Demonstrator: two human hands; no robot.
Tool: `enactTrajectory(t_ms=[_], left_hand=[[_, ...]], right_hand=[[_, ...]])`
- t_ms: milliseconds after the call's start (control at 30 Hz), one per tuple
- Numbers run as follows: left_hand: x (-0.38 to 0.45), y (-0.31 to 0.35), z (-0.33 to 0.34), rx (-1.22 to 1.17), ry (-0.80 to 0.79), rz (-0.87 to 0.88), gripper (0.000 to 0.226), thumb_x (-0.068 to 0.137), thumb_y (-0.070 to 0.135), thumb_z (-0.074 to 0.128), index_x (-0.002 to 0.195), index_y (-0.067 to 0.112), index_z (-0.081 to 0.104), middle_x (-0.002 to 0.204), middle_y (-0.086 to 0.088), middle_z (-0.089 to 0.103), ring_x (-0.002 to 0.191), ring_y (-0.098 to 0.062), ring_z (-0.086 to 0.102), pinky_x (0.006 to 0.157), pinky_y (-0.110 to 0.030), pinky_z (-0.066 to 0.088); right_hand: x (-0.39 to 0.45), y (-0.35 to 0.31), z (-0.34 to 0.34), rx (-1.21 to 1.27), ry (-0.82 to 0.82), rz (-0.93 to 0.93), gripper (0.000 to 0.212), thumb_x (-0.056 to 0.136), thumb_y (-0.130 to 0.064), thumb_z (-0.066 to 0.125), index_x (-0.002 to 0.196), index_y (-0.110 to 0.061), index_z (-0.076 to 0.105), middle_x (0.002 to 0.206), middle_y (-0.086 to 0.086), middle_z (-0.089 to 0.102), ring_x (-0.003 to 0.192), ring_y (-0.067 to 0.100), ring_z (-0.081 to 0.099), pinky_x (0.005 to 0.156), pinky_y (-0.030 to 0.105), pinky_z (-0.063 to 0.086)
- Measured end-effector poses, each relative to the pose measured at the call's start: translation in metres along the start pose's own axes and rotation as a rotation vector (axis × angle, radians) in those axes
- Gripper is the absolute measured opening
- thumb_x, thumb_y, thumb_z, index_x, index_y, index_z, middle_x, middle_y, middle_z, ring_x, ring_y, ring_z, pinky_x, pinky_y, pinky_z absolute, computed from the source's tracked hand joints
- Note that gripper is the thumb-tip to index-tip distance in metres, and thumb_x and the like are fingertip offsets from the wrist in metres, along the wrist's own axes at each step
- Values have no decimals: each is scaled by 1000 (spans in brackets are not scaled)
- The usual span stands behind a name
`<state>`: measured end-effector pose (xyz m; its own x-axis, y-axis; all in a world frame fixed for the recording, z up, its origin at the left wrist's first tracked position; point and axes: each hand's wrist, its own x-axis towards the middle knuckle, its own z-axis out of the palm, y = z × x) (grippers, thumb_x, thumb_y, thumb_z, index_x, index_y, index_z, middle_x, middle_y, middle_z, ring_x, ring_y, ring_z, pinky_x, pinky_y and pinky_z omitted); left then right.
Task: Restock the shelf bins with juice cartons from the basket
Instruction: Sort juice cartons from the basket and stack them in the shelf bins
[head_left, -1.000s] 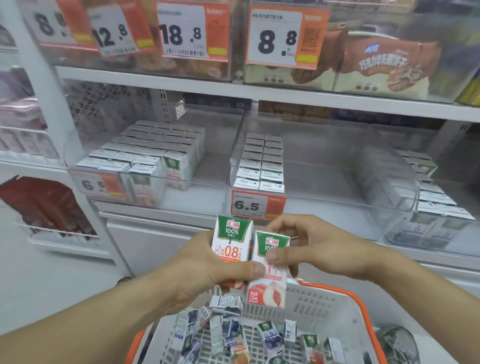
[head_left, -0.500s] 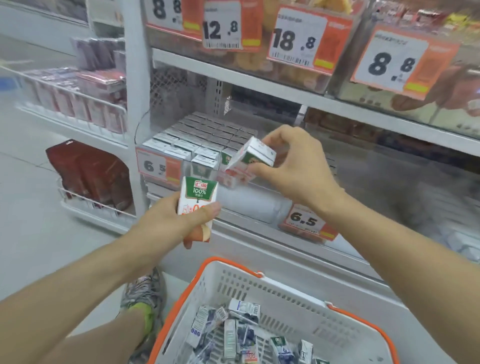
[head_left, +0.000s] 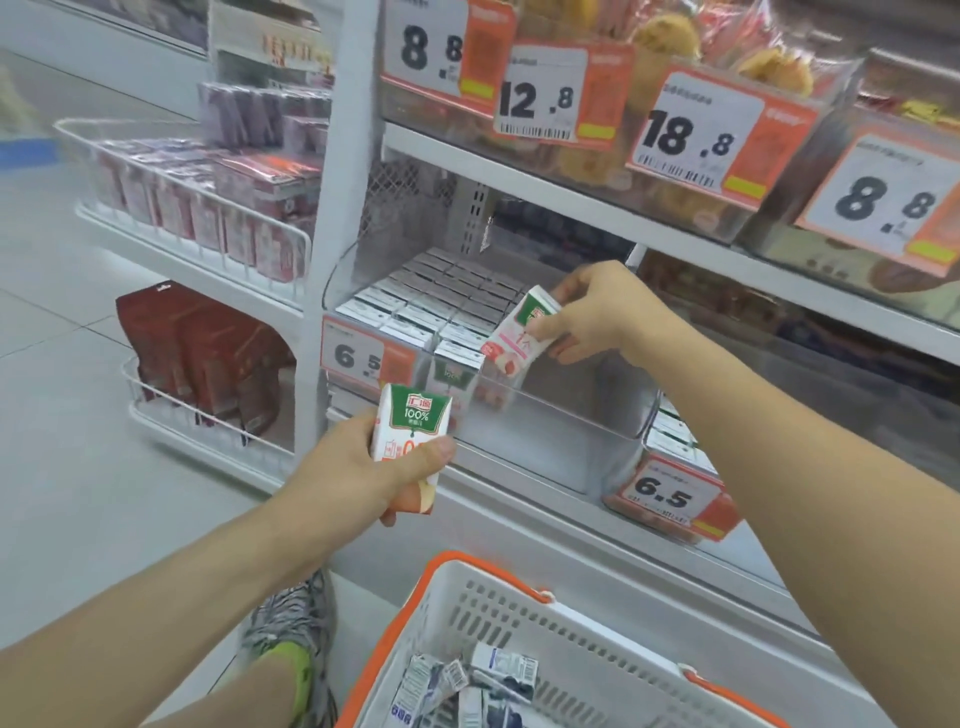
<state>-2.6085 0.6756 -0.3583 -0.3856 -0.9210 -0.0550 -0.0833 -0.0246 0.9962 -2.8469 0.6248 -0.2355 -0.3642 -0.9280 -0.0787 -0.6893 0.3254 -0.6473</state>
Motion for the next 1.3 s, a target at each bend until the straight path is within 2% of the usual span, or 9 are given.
enactTrajectory(t_ms=[367,467,600,733,900,967,1067,1167,1300], left_hand=[[3,-3,2,58,-46,-4,37,81,43,74,109,21,64,79,5,73,66,-9,69,56,-23,48],[3,-3,5,64,-55,-3,35,81,43,75,108,21,64,78,5,73,62,-5,67,56,-24,49],[3,-3,7,94,-93,5,34,81,43,74,105,21,63,70,7,71,60,-5,66,56,-22,49],[3,-3,9,82,-98,-6,33,81,43,75,104,23,63,74,8,72,65,-7,69,56,-22,49],[8,-5,11,1,-143,-93,54,64,35,80,112,17,62,90,0,73,78,-18,69,62,-29,49],[7,-5,11,2,-174,-99,68,51,33,78,114,15,59,95,-7,71,81,-21,66,65,-30,49],[4,-2,15,31,-256,-65,69,53,28,80,117,18,56,98,-5,72,85,-22,67,68,-28,50],[-1,7,26,68,-331,-14,63,64,22,80,121,26,54,104,2,74,96,-16,70,80,-30,55],[-8,23,52,140,-418,79,56,73,14,86,120,22,56,108,2,73,100,-16,70,92,-36,56]], right_hand=[[-2,18,32,-101,66,17,36,61,-6,93,89,-3,72,79,11,75,57,20,74,58,34,63],[9,28,55,-111,142,-6,39,62,-17,94,89,-8,68,86,4,69,56,11,65,46,19,50],[16,28,58,-104,122,56,59,61,-31,95,101,-9,57,86,1,62,60,9,57,46,22,39],[19,30,55,166,38,158,66,59,-14,96,111,-7,56,106,8,64,67,14,64,40,18,47],[14,34,43,436,-111,195,56,73,1,84,121,-4,54,121,16,61,88,23,70,54,26,59],[6,36,33,224,-59,91,48,79,-12,82,120,-8,58,114,11,65,86,18,67,64,25,60],[-34,34,13,15,212,-290,22,85,-17,74,105,-21,65,100,-4,69,83,7,65,75,19,54],[-97,39,-12,80,112,-606,12,88,-8,70,91,-19,68,85,-3,72,77,15,70,72,25,56],[-140,83,-37,98,10,-510,26,85,-13,76,105,-25,64,93,-7,69,77,16,68,62,24,54]])
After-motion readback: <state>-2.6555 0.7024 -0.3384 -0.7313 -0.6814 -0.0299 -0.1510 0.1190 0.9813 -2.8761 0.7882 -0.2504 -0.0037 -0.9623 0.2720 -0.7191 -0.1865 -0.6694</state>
